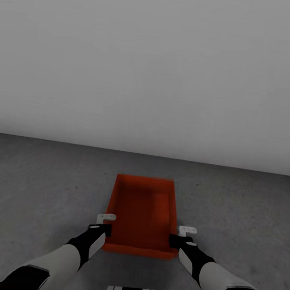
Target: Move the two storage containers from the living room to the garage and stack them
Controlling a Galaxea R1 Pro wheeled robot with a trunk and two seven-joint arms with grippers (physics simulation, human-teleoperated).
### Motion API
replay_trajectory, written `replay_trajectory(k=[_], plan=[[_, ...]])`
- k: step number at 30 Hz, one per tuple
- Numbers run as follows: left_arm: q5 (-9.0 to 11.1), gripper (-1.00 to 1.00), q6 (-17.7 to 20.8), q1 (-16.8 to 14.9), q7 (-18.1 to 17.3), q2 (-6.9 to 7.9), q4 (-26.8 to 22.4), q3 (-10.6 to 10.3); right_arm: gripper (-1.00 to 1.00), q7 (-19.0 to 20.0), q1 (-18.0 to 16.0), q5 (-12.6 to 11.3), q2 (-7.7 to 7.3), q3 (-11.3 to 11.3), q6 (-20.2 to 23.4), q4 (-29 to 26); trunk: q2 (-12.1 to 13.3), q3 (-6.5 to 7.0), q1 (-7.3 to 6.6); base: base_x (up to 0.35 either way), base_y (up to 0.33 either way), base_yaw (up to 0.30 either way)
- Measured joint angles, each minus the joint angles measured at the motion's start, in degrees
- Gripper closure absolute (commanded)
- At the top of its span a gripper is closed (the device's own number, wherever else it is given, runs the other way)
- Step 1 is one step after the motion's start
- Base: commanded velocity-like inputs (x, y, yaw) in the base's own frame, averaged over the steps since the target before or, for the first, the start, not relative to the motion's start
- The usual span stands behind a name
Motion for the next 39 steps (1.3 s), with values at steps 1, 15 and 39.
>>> replay_trajectory(k=[1,15,39], plan=[[0.03,-1.00,0.12,0.00,0.00,0.00,0.02,0.03,-1.00,0.06,0.00,0.02,0.00,0.00,0.01,0.00,0.00,0.00,0.00,0.000,0.000,0.000],[0.08,-1.00,-0.09,0.00,-0.08,0.00,-0.02,0.07,-1.00,-0.05,0.00,0.07,0.01,0.01,-0.05,0.00,0.00,0.00,0.00,0.000,0.000,0.000],[0.08,-1.00,-0.19,0.00,0.00,-0.04,-0.11,0.09,-1.00,-0.05,0.00,0.07,0.04,0.01,-0.04,0.00,3.19,1.43,-1.75,0.000,0.000,0.000]])
